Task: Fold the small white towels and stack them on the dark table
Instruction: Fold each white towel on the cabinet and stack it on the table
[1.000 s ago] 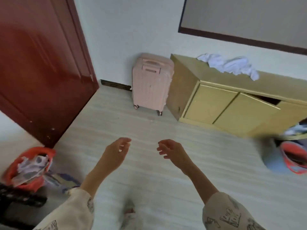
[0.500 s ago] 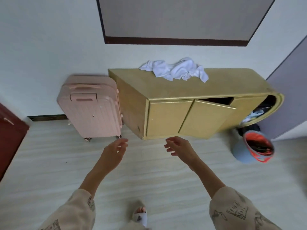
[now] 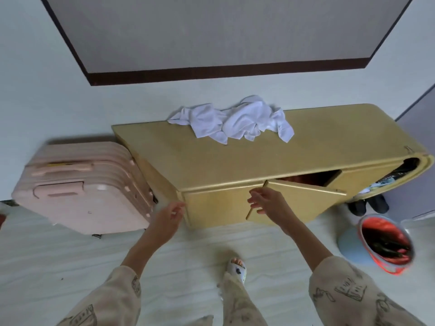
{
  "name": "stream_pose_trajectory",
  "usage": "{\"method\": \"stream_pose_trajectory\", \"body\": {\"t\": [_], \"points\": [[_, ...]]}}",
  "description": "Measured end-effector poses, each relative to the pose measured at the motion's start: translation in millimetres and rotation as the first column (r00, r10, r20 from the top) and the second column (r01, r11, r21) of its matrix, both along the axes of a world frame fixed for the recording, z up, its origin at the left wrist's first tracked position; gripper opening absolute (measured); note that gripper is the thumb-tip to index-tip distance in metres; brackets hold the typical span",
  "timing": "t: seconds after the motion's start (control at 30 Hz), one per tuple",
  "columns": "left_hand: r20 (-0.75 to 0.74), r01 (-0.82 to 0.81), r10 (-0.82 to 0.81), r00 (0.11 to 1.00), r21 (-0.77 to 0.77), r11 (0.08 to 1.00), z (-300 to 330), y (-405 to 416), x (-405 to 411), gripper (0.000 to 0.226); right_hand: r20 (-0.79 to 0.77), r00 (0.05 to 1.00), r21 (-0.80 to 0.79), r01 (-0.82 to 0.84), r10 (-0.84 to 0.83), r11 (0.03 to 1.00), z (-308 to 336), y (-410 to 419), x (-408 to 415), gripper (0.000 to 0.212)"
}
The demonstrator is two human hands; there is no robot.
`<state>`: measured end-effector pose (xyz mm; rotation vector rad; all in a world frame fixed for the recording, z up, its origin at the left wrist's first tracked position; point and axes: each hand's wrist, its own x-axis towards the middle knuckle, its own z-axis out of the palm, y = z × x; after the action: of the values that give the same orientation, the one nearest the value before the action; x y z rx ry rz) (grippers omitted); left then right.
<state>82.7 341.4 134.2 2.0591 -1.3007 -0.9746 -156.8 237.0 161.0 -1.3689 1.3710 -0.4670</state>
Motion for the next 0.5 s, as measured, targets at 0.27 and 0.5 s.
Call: {"method": "stream_pose_trajectory", "body": {"t": [0.27,0.5], "points": [[-0.042,-0.018,0.023,0.999,0.099,0.995,-13.5,-150.9,-37.4,0.028,-0.092,0.996,0.056,0.001,0.004,0.998,-16.5,-161.2,-9.1,0.015],[-0.093,-0.062,0.08,0.992,0.18,0.982,-48.5,-248.7,-17.5,0.029,-0.139,0.985,0.129,-0.088,0.105,0.988,-57.6,-247.4,27.7,0.016]]}}
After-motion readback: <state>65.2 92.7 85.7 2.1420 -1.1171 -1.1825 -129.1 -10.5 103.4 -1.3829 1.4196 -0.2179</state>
